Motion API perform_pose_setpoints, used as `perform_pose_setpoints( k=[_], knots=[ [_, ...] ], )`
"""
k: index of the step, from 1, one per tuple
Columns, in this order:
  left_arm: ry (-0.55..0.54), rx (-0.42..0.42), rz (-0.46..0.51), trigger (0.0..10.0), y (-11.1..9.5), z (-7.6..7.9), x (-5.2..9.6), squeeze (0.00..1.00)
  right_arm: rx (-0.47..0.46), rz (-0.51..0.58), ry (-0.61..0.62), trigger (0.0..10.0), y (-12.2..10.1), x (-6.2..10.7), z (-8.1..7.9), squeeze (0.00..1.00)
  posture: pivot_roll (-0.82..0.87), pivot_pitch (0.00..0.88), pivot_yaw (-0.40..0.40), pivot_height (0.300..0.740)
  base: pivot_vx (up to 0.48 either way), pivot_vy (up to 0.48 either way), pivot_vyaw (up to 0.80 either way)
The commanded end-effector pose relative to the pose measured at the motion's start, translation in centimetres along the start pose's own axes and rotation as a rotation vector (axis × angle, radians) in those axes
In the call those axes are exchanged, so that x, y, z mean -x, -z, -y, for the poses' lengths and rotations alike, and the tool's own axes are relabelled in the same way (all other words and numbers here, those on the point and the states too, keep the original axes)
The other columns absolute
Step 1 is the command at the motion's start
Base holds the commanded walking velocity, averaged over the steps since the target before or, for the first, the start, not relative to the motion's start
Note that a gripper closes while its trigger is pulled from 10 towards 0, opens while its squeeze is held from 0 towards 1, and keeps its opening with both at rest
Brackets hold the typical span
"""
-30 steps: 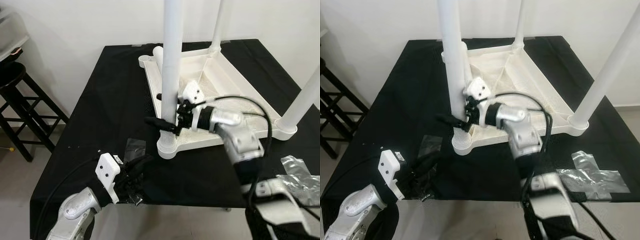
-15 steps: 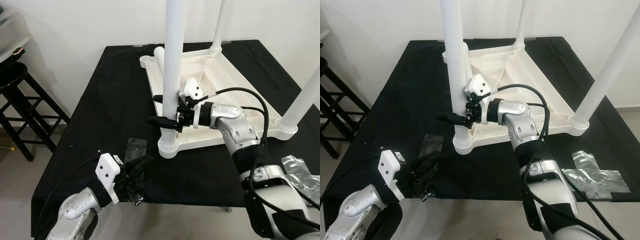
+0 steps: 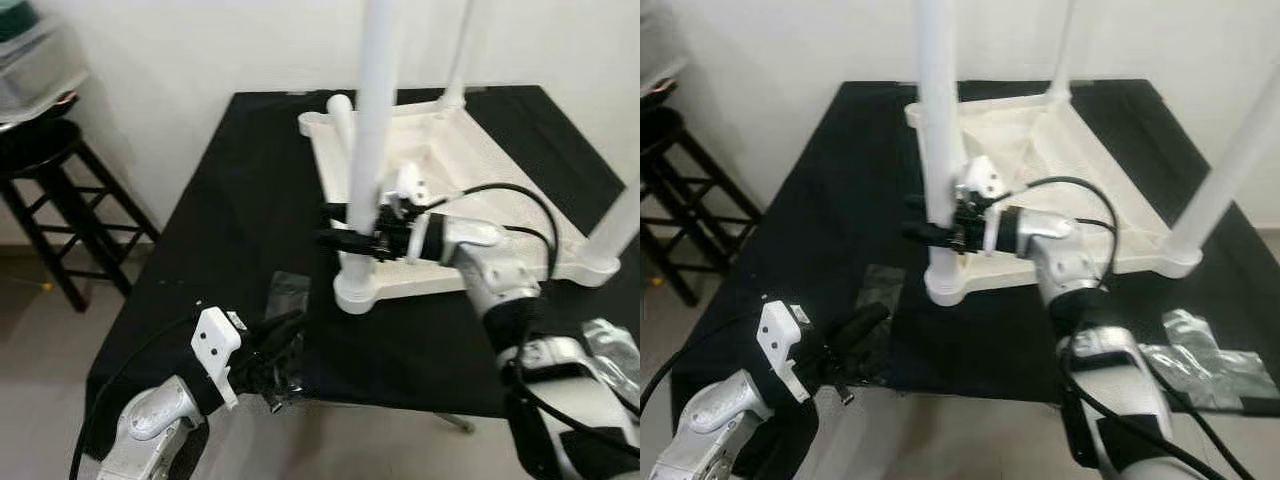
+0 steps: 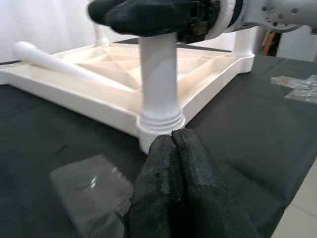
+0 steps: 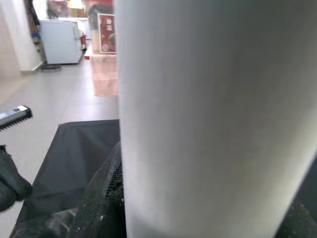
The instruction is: Building children table
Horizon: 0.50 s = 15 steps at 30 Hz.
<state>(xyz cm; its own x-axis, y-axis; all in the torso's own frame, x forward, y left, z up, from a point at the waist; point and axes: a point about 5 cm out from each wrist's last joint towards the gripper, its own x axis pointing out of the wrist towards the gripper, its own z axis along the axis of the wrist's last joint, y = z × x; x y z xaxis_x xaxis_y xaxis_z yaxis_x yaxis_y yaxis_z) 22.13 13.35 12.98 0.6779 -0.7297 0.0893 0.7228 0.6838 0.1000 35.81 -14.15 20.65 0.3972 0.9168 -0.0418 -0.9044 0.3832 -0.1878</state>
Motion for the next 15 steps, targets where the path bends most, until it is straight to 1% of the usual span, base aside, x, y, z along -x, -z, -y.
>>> perform_pose_setpoints(
  k=[1, 2, 3, 4, 5, 6, 7, 8, 9, 10, 11, 12, 15],
  knots=[
    [0.005, -0.010, -0.017, 0.0, 0.3, -0.1, 0.4, 0.00, 0.018, -0.188, 0.152, 0.0, 2.8, 1.9, 0.2, 0.00, 0.04, 0.083, 0.032, 0.740, 0.000, 0.000, 0.00],
    [0.005, -0.011, -0.018, 0.0, 0.3, -0.1, 0.4, 0.00, 0.024, -0.237, 0.199, 0.0, 3.6, 2.2, 0.1, 0.00, 0.04, 0.083, 0.032, 0.740, 0.000, 0.000, 0.00],
    [0.005, -0.011, -0.018, 0.0, 0.3, -0.1, 0.4, 0.00, 0.024, -0.237, 0.199, 0.0, 3.6, 2.2, 0.1, 0.00, 0.04, 0.083, 0.032, 0.740, 0.000, 0.000, 0.00],
    [0.005, -0.011, -0.019, 0.0, 0.3, -0.1, 0.5, 0.00, -0.023, -0.284, 0.311, 0.0, 4.6, 2.4, -0.1, 0.00, 0.04, 0.085, 0.032, 0.740, 0.000, 0.000, 0.00],
    [0.005, -0.011, -0.022, 0.0, 0.4, -0.1, 0.7, 0.00, -0.082, -0.329, 0.624, 0.0, 5.8, 2.6, 0.0, 0.00, 0.04, 0.086, 0.028, 0.740, 0.000, 0.000, 0.00],
    [0.005, -0.011, -0.022, 0.0, 0.4, -0.1, 0.7, 0.00, -0.082, -0.329, 0.624, 0.0, 5.8, 2.6, 0.0, 0.00, 0.04, 0.086, 0.028, 0.740, 0.000, 0.000, 0.00],
    [0.008, -0.011, -0.025, 0.0, 0.3, -0.1, 0.7, 0.00, -0.132, -0.340, 0.751, 0.0, 6.7, 1.9, -2.3, 0.00, 0.05, 0.091, 0.031, 0.740, 0.000, 0.000, 0.00],
    [0.011, -0.011, -0.028, 0.0, 0.3, -0.1, 0.8, 0.00, -0.203, -0.324, 0.844, 0.0, 7.1, 1.4, -4.3, 0.00, 0.05, 0.093, 0.041, 0.740, 0.000, 0.000, 0.00],
    [0.011, -0.011, -0.028, 0.0, 0.3, -0.1, 0.8, 0.00, -0.203, -0.324, 0.844, 0.0, 7.1, 1.4, -4.3, 0.00, 0.05, 0.093, 0.041, 0.740, 0.000, 0.000, 0.00],
    [0.012, -0.011, -0.029, 0.0, 0.4, -0.2, 0.9, 0.00, -0.228, -0.303, 0.866, 0.0, 7.0, 0.9, -5.8, 0.00, 0.05, 0.091, 0.044, 0.740, 0.000, 0.000, 0.00],
    [0.013, -0.009, -0.030, 0.0, 0.4, -0.2, 0.9, 0.00, -0.211, -0.272, 0.856, 0.0, 6.3, 0.6, -5.9, 0.00, 0.03, 0.083, 0.052, 0.740, 0.000, 0.000, 0.00],
    [0.013, -0.009, -0.030, 0.0, 0.4, -0.2, 0.9, 0.00, -0.211, -0.272, 0.856, 0.0, 6.3, 0.6, -5.9, 0.00, 0.03, 0.083, 0.052, 0.740, 0.000, 0.000, 0.00],
    [0.032, -0.003, -0.029, 0.0, 0.4, -0.1, 0.7, 0.00, -0.133, -0.242, 0.879, 0.0, 4.6, 0.6, -3.7, 0.00, 0.03, 0.082, 0.039, 0.740, 0.000, 0.000, 0.00]
  ],
)
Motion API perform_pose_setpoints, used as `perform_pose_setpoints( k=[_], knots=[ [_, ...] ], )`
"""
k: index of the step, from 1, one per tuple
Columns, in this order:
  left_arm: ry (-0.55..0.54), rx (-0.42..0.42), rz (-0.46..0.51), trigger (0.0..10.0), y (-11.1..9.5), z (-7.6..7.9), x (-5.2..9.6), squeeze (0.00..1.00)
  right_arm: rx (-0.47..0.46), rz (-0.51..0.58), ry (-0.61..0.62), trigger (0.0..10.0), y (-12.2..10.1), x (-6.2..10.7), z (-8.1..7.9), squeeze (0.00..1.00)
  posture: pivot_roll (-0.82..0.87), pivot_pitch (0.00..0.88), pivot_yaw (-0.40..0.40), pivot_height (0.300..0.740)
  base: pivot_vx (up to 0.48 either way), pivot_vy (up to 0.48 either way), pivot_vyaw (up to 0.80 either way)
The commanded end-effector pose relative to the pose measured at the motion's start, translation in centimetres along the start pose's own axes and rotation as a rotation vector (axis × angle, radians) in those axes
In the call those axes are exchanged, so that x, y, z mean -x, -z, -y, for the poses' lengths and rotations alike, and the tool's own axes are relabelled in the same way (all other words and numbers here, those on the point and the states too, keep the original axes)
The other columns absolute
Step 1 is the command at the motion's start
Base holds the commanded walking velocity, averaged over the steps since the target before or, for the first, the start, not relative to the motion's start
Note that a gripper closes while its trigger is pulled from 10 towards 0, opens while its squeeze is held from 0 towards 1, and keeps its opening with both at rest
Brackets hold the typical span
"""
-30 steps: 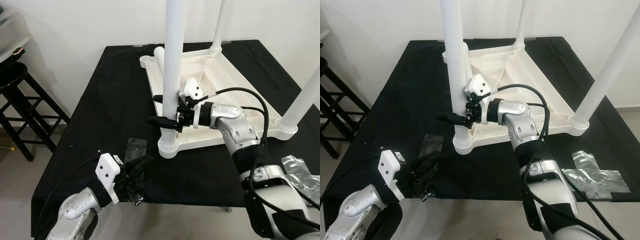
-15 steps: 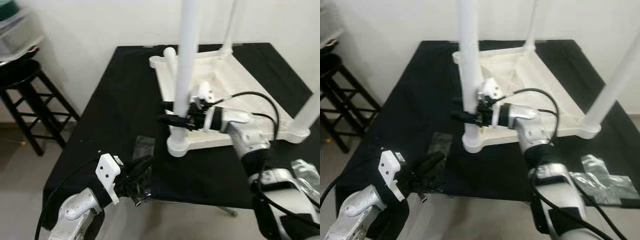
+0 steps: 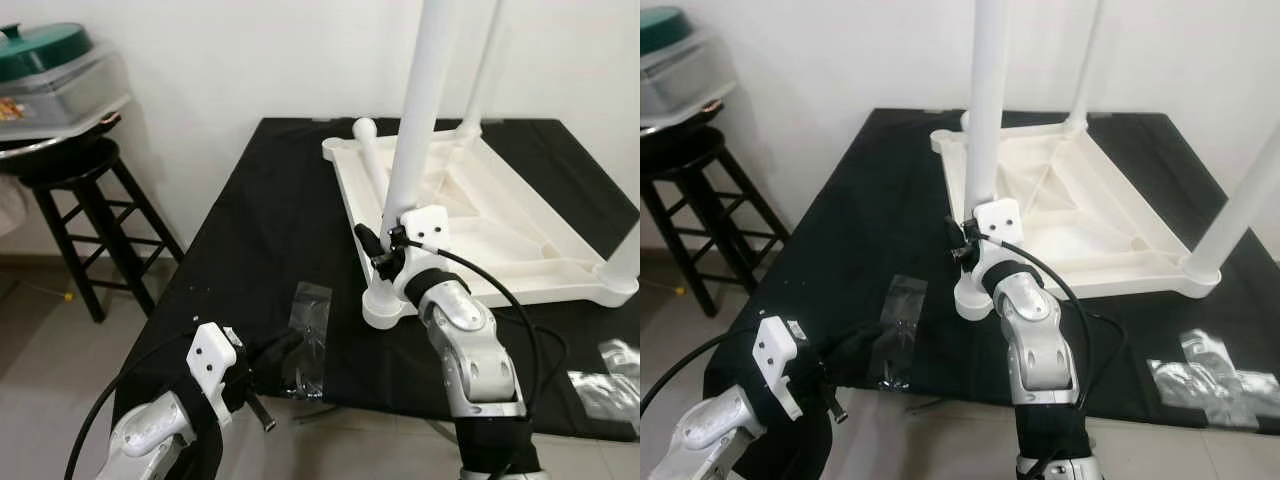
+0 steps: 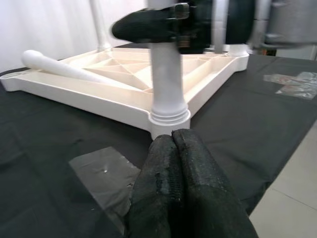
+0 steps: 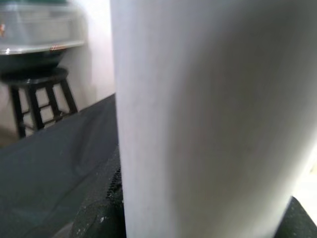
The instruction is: Building children table
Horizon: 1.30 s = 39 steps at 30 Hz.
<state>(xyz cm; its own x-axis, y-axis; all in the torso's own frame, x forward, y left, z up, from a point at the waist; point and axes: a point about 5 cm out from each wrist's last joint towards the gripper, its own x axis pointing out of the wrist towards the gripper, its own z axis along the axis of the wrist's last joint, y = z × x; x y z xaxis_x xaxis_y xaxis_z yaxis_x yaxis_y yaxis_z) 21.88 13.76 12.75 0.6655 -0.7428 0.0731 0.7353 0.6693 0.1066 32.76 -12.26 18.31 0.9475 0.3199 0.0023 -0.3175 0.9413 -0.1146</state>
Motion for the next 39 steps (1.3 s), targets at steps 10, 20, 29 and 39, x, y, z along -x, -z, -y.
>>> perform_pose_setpoints(
  k=[10, 20, 29, 39],
  knots=[
    [0.007, 0.003, -0.004, 0.0, 0.1, 0.0, 0.1, 0.00, -0.017, -0.093, -0.063, 10.0, -0.7, -1.4, 0.7, 1.00, 0.04, 0.087, 0.043, 0.740, 0.000, 0.000, 0.00],
    [0.012, 0.007, 0.005, 0.0, 0.0, 0.0, -0.3, 0.00, 0.178, -0.023, -0.668, 10.0, -1.8, -0.2, 3.5, 0.00, 0.04, 0.097, 0.038, 0.740, 0.000, 0.000, 0.00],
    [0.008, 0.004, 0.006, 0.0, -0.1, 0.0, -0.2, 0.00, 0.134, -0.095, -0.714, 10.0, -0.7, -0.9, 5.7, 0.00, 0.05, 0.104, 0.041, 0.740, 0.000, 0.000, 0.00],
    [0.008, 0.001, 0.004, 0.0, -0.1, 0.0, -0.1, 0.00, 0.065, -0.062, -0.719, 0.2, -1.0, -2.2, 5.8, 0.00, 0.07, 0.109, 0.041, 0.740, 0.000, 0.000, 0.00]
  ],
)
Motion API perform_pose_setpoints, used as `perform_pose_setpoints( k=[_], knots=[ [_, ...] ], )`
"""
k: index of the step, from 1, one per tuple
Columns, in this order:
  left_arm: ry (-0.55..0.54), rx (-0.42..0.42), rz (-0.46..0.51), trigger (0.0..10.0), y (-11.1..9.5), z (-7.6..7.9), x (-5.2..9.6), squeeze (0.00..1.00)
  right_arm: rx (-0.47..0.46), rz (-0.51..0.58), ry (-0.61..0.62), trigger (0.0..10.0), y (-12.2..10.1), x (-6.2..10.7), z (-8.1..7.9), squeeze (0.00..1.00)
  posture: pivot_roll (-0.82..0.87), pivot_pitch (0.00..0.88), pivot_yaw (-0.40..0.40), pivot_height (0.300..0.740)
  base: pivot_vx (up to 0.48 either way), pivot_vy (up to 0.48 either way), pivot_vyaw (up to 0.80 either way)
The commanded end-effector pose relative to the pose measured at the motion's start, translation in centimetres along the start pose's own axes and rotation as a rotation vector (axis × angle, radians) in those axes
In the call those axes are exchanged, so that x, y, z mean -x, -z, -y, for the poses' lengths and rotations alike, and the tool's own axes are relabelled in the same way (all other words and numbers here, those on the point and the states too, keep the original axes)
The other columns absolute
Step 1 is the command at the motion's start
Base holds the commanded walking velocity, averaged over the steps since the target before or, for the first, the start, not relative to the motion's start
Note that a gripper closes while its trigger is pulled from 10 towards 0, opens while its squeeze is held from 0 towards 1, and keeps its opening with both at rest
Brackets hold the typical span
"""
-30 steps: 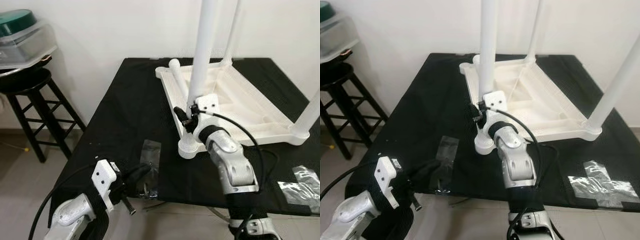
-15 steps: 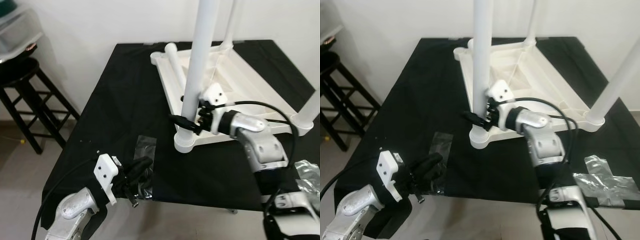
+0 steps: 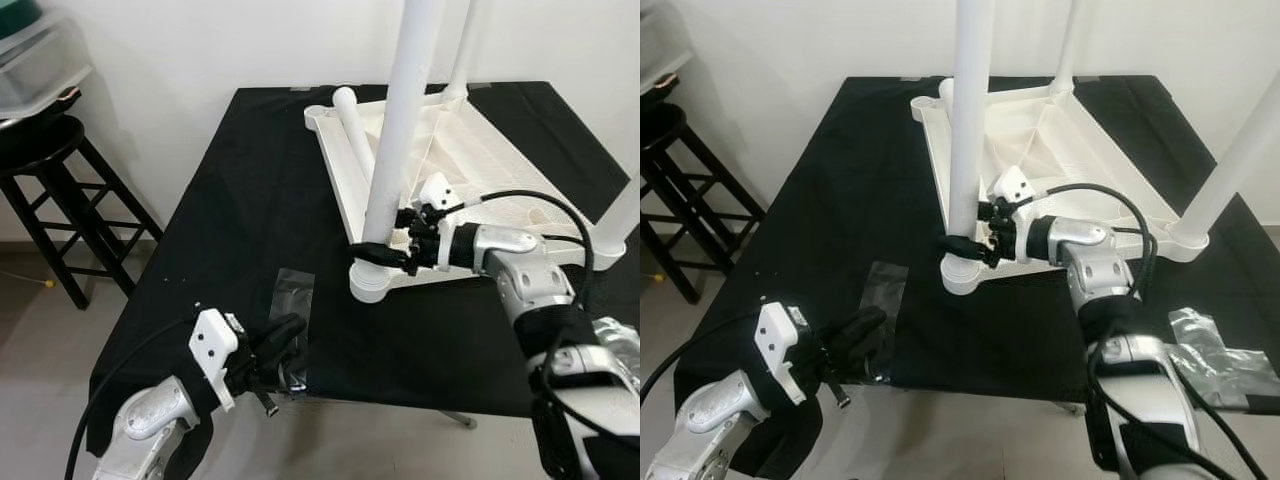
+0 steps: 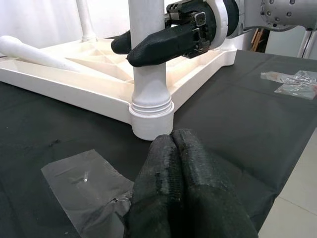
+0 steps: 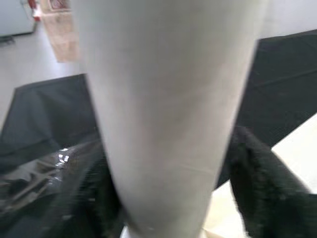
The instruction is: Building children table
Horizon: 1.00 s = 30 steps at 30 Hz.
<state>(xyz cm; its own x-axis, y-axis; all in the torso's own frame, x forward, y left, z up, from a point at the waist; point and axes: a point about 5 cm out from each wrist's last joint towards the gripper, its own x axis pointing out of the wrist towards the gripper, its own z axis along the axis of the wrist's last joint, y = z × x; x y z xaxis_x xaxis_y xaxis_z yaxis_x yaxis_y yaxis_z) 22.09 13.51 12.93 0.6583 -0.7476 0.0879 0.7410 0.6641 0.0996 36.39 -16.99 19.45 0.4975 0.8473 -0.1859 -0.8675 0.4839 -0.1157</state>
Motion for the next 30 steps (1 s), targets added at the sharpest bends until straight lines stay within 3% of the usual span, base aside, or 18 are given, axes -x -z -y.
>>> perform_pose_setpoints(
  k=[1, 8, 15, 16, 17, 19, 20, 21, 22, 23, 25, 27, 30],
  knots=[
    [0.000, -0.007, -0.012, 0.0, 0.0, 0.0, 0.3, 0.00, 0.007, 0.036, -0.004, 0.0, -0.4, -0.1, 0.3, 0.00, 0.07, 0.109, 0.041, 0.740, 0.000, 0.000, 0.00],
    [0.000, -0.007, -0.011, 0.0, 0.0, 0.0, 0.3, 0.00, -0.005, 0.037, -0.011, 0.0, 0.1, 0.2, 0.5, 0.00, 0.06, 0.111, 0.041, 0.740, 0.000, 0.000, 0.00],
    [0.000, -0.006, -0.011, 0.0, 0.0, 0.0, 0.3, 0.00, -0.008, 0.018, 0.074, 0.0, 1.9, 0.8, 0.4, 0.00, 0.05, 0.110, 0.038, 0.740, 0.000, 0.000, 0.00],
    [-0.001, -0.006, -0.010, 0.0, 0.0, 0.0, 0.4, 0.00, -0.002, -0.009, 0.113, 0.0, 2.4, 0.7, 0.1, 0.00, 0.05, 0.110, 0.035, 0.740, 0.000, 0.000, 0.00],
    [-0.003, -0.006, -0.010, 0.0, 0.0, -0.1, 0.4, 0.00, -0.059, -0.067, 0.341, 0.0, 3.8, -0.4, -0.3, 0.00, 0.05, 0.112, 0.043, 0.740, 0.000, 0.000, 0.00],
    [-0.003, -0.006, -0.010, 0.0, 0.0, -0.1, 0.4, 0.00, -0.059, -0.067, 0.341, 0.0, 3.8, -0.4, -0.3, 0.00, 0.05, 0.112, 0.043, 0.740, 0.000, 0.000, 0.00],
    [-0.006, -0.006, -0.010, 0.0, 0.0, -0.2, 0.5, 0.00, -0.143, -0.084, 0.539, 0.0, 4.9, -1.6, -2.6, 0.00, 0.05, 0.116, 0.054, 0.740, 0.000, 0.000, 0.00],
    [-0.003, -0.009, -0.014, 0.0, 0.0, -0.3, 0.5, 0.00, -0.196, -0.079, 0.650, 0.0, 5.0, -2.6, -5.3, 0.00, 0.06, 0.115, 0.054, 0.740, 0.000, 0.000, 0.00],
    [-0.003, -0.009, -0.014, 0.0, 0.0, -0.3, 0.5, 0.00, -0.196, -0.079, 0.650, 0.0, 5.0, -2.6, -5.3, 0.00, 0.06, 0.115, 0.054, 0.740, 0.000, 0.000, 0.00],
    [-0.002, -0.008, -0.015, 0.0, 0.0, -0.4, 0.5, 0.00, -0.197, -0.053, 0.709, 0.0, 4.0, -2.9, -6.8, 0.00, 0.04, 0.108, 0.061, 0.740, 0.000, 0.000, 0.00],
    [0.004, -0.001, -0.014, 0.0, 0.1, -0.4, 0.4, 0.00, -0.137, -0.017, 0.696, 0.0, 2.7, -3.3, -7.1, 0.00, 0.03, 0.108, 0.063, 0.740, 0.000, 0.000, 0.00],
    [0.009, 0.002, -0.013, 0.0, 0.1, -0.4, 0.3, 0.00, -0.103, -0.025, 0.688, 0.0, 2.7, -3.5, -6.9, 0.00, 0.04, 0.106, 0.050, 0.740, 0.000, 0.000, 0.00],
    [0.010, 0.000, -0.013, 0.0, 0.1, -0.4, 0.3, 0.00, -0.115, -0.026, 0.666, 0.0, 2.8, -4.0, -7.2, 0.00, 0.04, 0.106, 0.042, 0.740, 0.000, 0.000, 0.00]
  ],
)
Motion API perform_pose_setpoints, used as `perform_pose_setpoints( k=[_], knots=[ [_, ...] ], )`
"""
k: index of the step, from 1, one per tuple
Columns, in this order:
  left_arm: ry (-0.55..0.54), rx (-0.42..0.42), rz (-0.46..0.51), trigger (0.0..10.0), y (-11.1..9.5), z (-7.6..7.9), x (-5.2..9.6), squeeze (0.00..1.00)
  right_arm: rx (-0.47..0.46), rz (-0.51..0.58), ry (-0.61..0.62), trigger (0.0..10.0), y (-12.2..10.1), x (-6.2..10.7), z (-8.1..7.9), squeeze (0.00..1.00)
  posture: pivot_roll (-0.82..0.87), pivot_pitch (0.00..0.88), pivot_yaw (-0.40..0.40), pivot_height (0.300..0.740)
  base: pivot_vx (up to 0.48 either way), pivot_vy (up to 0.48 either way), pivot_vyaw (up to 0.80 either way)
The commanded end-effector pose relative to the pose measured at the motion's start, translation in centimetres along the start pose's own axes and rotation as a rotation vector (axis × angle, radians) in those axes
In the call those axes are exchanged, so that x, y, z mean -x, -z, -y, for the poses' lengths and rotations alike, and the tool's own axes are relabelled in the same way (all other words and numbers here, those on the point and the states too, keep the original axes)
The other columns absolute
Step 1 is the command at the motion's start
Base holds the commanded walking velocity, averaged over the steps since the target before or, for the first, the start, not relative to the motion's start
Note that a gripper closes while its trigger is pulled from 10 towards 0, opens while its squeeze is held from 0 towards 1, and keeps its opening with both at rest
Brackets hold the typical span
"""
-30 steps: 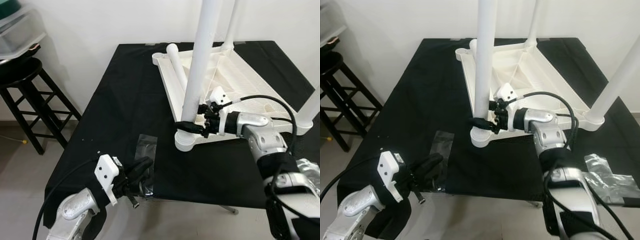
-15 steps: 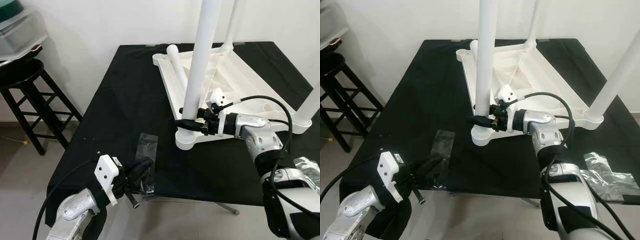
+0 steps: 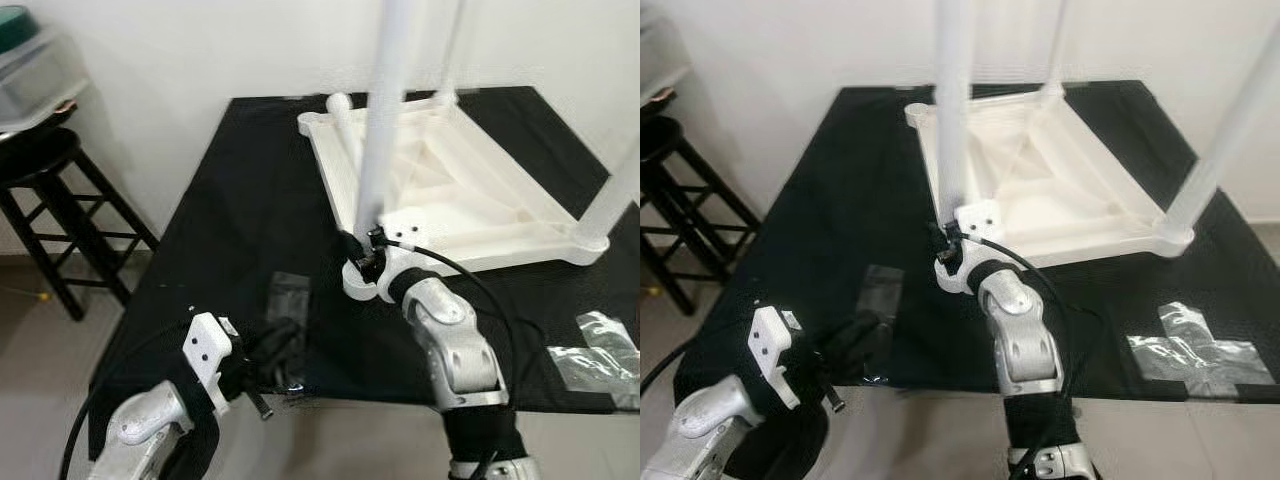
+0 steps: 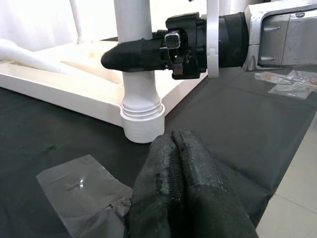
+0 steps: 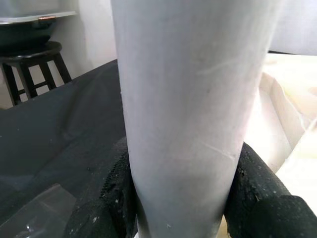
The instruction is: Building children table
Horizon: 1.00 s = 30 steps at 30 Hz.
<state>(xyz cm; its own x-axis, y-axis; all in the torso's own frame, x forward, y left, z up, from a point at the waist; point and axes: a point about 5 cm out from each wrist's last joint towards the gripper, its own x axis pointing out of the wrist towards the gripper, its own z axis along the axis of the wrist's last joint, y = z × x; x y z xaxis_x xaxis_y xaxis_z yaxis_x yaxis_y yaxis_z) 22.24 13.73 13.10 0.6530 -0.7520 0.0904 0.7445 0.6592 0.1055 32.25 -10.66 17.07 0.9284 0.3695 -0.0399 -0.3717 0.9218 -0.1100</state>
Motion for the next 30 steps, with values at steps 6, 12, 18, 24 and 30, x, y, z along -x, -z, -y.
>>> perform_pose_setpoints(
  k=[6, 12, 18, 24, 30],
  knots=[
    [-0.012, 0.006, -0.010, 0.0, 0.2, -0.1, 0.3, 0.00, 0.014, -0.103, -0.017, 10.0, 1.5, -0.2, -1.4, 0.00, 0.04, 0.101, 0.040, 0.740, 0.000, 0.000, 0.00],
    [0.000, 0.012, -0.008, 0.0, 0.3, 0.2, 0.1, 0.00, -0.027, 0.109, -0.195, 10.0, -3.2, -1.1, -1.5, 1.00, 0.03, 0.094, 0.037, 0.740, 0.000, 0.000, 0.00],
    [0.002, 0.015, -0.004, 0.0, 0.4, 0.3, -0.1, 0.00, 0.039, 0.201, -0.484, 10.0, -4.5, -0.7, -0.7, 0.00, 0.03, 0.088, 0.030, 0.740, 0.000, 0.000, 0.00],
    [0.001, 0.016, -0.002, 0.0, 0.4, 0.4, -0.1, 0.00, 0.081, 0.168, -0.575, 10.0, -3.8, -0.6, 0.1, 0.00, 0.03, 0.086, 0.027, 0.740, 0.000, 0.000, 0.00],
    [0.003, 0.017, 0.001, 0.0, 0.4, 0.6, -0.2, 0.00, 0.084, 0.060, -0.586, 10.0, -2.5, -2.8, 3.4, 0.00, 0.04, 0.083, 0.025, 0.740, 0.000, 0.000, 0.00]
  ],
)
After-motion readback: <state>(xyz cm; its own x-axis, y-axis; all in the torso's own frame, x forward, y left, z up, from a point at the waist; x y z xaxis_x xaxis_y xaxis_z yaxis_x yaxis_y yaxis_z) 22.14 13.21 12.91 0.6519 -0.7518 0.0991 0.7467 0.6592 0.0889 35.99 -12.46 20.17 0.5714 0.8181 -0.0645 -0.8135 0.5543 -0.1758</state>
